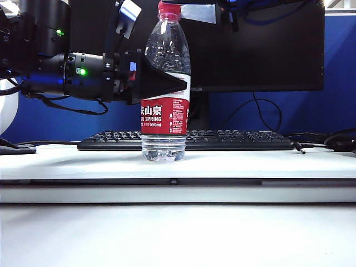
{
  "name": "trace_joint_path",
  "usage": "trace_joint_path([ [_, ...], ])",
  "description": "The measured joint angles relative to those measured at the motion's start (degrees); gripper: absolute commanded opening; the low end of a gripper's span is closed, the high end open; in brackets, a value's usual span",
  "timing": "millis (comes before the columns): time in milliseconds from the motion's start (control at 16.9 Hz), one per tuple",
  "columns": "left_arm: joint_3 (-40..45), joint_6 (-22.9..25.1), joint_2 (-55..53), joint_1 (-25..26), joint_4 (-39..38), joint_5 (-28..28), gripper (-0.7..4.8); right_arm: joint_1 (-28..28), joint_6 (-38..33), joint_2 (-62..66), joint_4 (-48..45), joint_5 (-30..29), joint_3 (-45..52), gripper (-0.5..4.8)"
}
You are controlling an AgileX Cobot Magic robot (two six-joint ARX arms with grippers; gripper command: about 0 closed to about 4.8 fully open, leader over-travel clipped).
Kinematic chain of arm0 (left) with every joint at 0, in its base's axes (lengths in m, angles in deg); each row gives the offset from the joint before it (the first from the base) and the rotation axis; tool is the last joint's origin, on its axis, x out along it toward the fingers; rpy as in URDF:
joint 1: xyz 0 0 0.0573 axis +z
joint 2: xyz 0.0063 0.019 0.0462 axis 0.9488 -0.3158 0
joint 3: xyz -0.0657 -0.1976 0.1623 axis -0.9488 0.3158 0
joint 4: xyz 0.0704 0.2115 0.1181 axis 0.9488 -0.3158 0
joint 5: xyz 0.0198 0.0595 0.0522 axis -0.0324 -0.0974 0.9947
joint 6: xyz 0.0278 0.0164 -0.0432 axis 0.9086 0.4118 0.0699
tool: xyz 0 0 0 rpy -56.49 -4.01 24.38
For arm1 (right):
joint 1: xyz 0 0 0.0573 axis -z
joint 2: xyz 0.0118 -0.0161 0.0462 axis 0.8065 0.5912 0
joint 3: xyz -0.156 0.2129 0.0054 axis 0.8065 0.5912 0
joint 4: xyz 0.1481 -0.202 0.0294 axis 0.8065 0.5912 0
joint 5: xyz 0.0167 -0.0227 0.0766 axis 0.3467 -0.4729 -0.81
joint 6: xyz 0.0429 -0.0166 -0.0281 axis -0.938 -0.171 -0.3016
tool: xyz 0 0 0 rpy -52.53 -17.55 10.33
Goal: Unscrew the cap from the plastic bottle on the table.
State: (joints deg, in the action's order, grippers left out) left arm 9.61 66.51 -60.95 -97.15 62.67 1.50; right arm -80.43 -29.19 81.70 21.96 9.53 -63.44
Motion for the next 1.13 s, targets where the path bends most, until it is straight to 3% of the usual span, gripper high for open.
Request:
trace_joint_path([
  [119, 0.02, 0.04, 0.0, 0.0, -0.02, -0.13, 2.37, -0.02, -0.26, 0.0, 0.0, 0.02, 0.0, 3.3],
  [296, -0.04, -0.2, -0.02, 0.22, 0.39, 2.29, 2.37, -1.18, -3.1, -0.39, 3.52, 3.34, 0.2, 3.79],
  [593, -0.04, -0.39, -0.02, 0.26, 0.63, 3.56, 2.37, -4.81, -3.5, -6.03, 6.93, 17.68, 0.72, 4.03],
  [652, -0.04, -0.42, -0.02, 0.26, 0.61, 3.54, 2.37, -6.71, -3.5, -7.52, 6.82, 22.77, 0.7, 4.02],
  [770, -0.04, -0.42, -0.02, 0.31, 0.63, 3.58, 2.37, -13.03, -3.21, -9.03, 6.67, 39.28, 0.61, 4.01],
  [889, -0.04, -0.42, -0.02, 0.28, 0.63, 3.58, 2.37, -21.9, 0.26, -9.25, 6.54, 59.1, 0.63, 3.99],
  [948, -0.04, -0.63, -0.02, 0.28, 0.63, 3.58, 2.37, -28.0, 2.6, -8.63, 4.33, 73.79, 0.63, 3.99],
  [1007, -0.04, -1.25, -0.04, 0.28, 0.63, 3.61, 2.37, -31.91, 4.31, -6.78, 0.15, 84.5, 0.44, 3.99],
  [1126, -0.04, -1.44, -0.04, 0.31, 0.63, 3.56, 2.37, -33.11, 5.75, -3.76, -3.04, 87.6, 0.44, 3.98],
])
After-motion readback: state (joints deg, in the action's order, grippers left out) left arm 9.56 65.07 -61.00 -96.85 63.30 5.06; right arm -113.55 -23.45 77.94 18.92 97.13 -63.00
